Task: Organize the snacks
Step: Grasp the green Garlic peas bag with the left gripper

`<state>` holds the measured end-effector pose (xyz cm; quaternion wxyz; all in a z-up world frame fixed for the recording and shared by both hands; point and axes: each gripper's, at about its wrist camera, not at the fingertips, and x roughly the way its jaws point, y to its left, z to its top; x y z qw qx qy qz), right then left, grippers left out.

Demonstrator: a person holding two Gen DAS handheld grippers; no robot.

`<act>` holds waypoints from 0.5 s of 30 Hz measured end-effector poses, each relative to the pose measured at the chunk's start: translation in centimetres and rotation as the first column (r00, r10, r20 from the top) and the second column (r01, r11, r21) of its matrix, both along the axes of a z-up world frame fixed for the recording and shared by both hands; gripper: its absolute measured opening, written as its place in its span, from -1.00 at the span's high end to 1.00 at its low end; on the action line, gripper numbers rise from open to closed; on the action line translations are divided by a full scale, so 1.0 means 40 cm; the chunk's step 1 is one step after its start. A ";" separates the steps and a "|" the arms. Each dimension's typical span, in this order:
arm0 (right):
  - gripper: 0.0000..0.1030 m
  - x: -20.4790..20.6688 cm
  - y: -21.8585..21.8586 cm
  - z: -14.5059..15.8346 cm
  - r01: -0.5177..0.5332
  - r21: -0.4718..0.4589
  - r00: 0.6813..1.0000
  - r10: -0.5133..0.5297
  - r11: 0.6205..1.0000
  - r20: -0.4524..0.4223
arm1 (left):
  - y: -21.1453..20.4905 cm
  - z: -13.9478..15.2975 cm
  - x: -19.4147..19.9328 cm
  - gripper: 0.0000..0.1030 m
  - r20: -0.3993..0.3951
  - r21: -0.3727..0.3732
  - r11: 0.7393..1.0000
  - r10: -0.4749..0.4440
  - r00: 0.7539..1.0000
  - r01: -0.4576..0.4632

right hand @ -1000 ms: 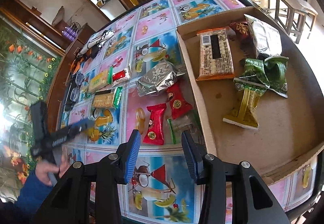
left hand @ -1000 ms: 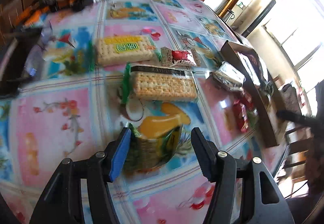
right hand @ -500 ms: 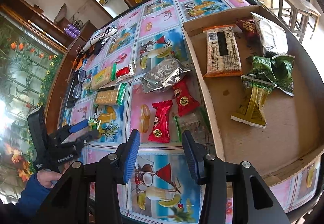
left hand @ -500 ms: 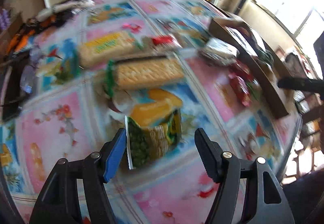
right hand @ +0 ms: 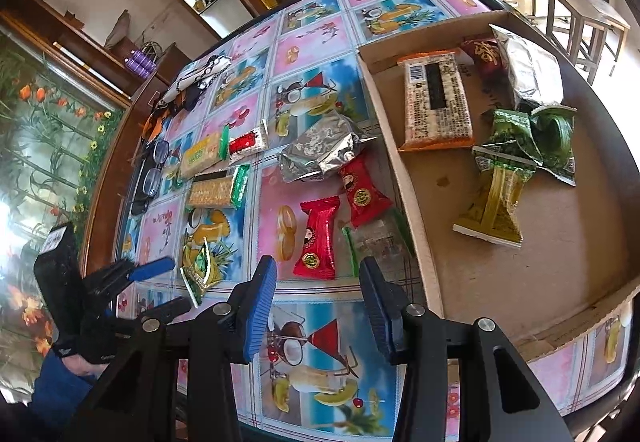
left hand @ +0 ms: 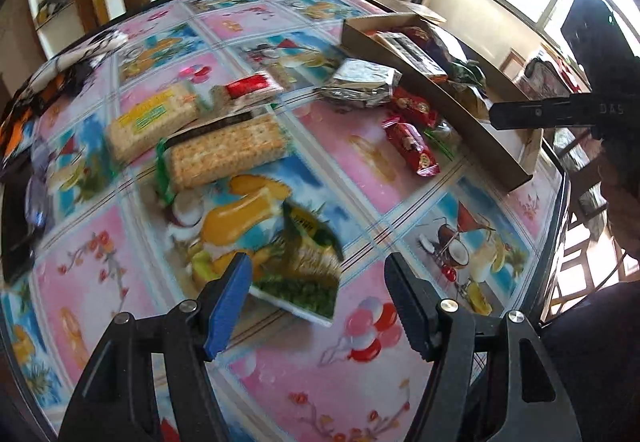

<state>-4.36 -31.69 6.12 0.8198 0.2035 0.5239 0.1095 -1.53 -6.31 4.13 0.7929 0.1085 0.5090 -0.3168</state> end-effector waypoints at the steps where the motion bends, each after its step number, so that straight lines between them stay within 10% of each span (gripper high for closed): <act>1: 0.09 -0.001 0.003 0.001 -0.005 -0.001 1.000 0.005 1.000 0.002 | -0.009 -0.005 0.002 -0.31 0.005 0.009 1.000 -0.004 1.000 0.004; 7: 0.09 0.004 0.011 -0.003 -0.018 -0.004 1.000 0.018 1.000 -0.003 | -0.025 -0.061 0.017 0.21 0.006 0.082 0.996 0.042 0.999 -0.043; 15: 0.09 0.064 0.097 0.001 -0.155 -0.018 0.988 0.155 0.988 0.003 | 0.073 -0.062 -0.004 0.40 0.026 0.021 0.952 0.305 0.952 -0.305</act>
